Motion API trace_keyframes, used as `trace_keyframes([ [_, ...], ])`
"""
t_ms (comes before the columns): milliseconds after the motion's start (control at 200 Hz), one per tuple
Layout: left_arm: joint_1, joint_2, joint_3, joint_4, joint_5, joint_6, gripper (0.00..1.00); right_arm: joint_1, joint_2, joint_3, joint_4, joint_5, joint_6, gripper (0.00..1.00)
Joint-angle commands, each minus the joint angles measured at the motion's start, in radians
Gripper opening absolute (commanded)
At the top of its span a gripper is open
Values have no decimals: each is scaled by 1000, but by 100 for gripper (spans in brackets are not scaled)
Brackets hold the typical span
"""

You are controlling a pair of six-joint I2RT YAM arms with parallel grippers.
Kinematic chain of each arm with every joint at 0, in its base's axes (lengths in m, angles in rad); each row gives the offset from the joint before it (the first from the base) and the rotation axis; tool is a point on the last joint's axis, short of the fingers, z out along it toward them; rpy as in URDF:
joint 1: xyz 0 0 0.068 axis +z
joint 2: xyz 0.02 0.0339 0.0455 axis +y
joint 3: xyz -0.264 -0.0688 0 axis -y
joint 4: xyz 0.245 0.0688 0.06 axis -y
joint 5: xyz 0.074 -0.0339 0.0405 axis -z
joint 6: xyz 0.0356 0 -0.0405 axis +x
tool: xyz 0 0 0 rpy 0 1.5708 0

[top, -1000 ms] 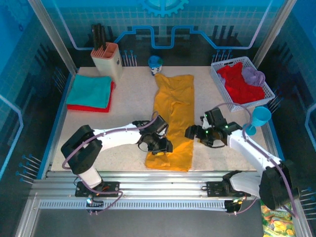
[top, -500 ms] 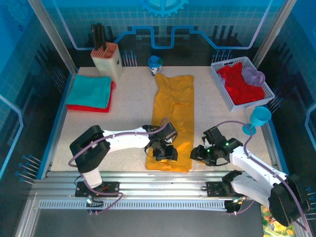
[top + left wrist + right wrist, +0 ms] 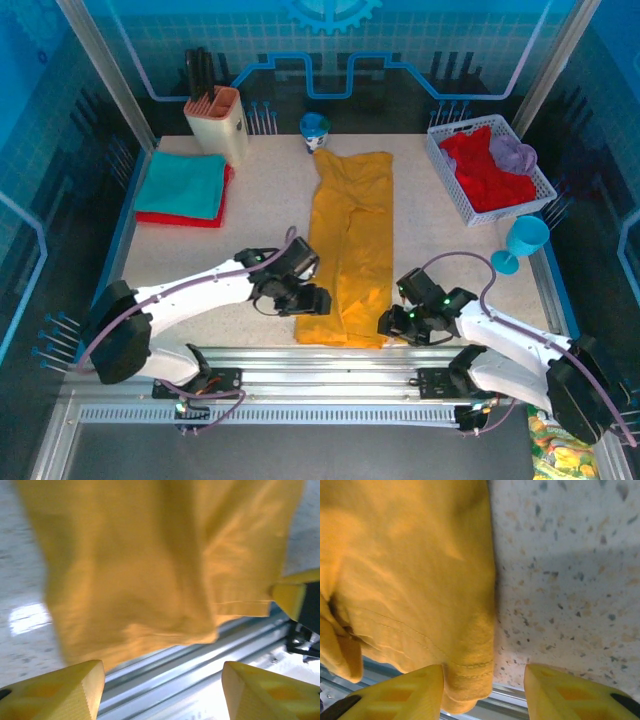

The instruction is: Fold and stack the t-shirts

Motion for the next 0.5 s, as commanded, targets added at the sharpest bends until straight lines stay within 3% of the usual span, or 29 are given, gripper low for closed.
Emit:
trace_keyframes([
  [0,44,-90,-122,3,2,49,64,28,-23,-36,25,24,63,49],
  [210,90,-200,-309,184,55,4,62,70,-100,-82,54,30,118,52],
  [495,104,-161,-396,331,94,-62,59,81,-112,-107,132,-14,144,51],
])
